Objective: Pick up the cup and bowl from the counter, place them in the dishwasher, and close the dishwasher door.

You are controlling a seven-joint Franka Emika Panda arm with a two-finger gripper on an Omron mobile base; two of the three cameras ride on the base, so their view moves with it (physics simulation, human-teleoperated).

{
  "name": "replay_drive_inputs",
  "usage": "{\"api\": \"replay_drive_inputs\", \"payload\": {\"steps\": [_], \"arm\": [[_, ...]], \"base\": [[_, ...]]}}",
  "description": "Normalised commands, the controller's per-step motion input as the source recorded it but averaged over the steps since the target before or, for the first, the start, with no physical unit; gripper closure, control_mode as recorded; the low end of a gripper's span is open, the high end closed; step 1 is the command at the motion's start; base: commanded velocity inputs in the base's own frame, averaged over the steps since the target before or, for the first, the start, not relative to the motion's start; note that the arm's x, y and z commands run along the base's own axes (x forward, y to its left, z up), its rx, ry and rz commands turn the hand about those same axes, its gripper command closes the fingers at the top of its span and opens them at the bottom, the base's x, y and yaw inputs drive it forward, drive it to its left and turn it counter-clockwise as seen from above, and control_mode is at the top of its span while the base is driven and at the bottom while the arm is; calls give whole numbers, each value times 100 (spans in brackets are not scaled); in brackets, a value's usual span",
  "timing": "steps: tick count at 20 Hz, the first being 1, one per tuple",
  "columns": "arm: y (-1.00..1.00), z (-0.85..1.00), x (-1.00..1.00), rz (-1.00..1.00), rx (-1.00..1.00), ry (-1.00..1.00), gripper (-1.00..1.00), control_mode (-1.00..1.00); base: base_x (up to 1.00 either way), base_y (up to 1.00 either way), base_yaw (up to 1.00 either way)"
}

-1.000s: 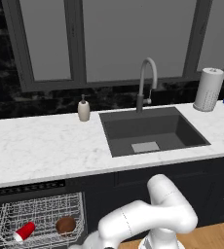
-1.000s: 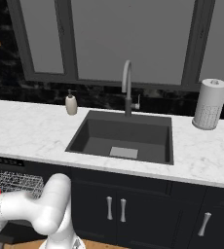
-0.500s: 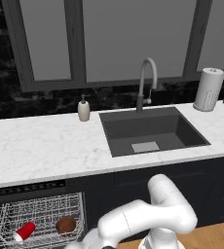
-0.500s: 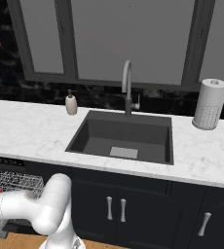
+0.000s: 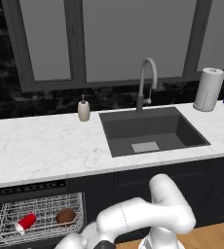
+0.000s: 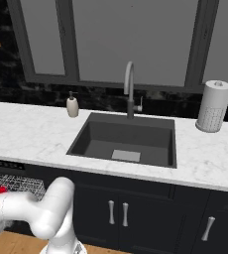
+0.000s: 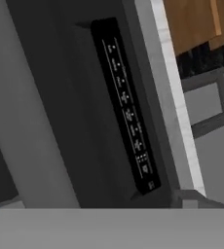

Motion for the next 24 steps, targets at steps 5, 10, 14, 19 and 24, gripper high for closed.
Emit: {"api": "replay_drive_inputs", "payload": {"steps": [5,10,14,19,24], "arm": [[0,1,98,-8,-11,-12,-100,-100],[-1,0,90,-2,-11,-2,-100,-100],[-1,0,83,0,-9,0,-100,-100],[0,0,91,0,-11,0,-100,-100],[0,0,100,0,-16,0,-100,-100]], "base": [[0,0,0],[0,0,0],[0,0,0],[0,0,0],[0,0,0]]}}
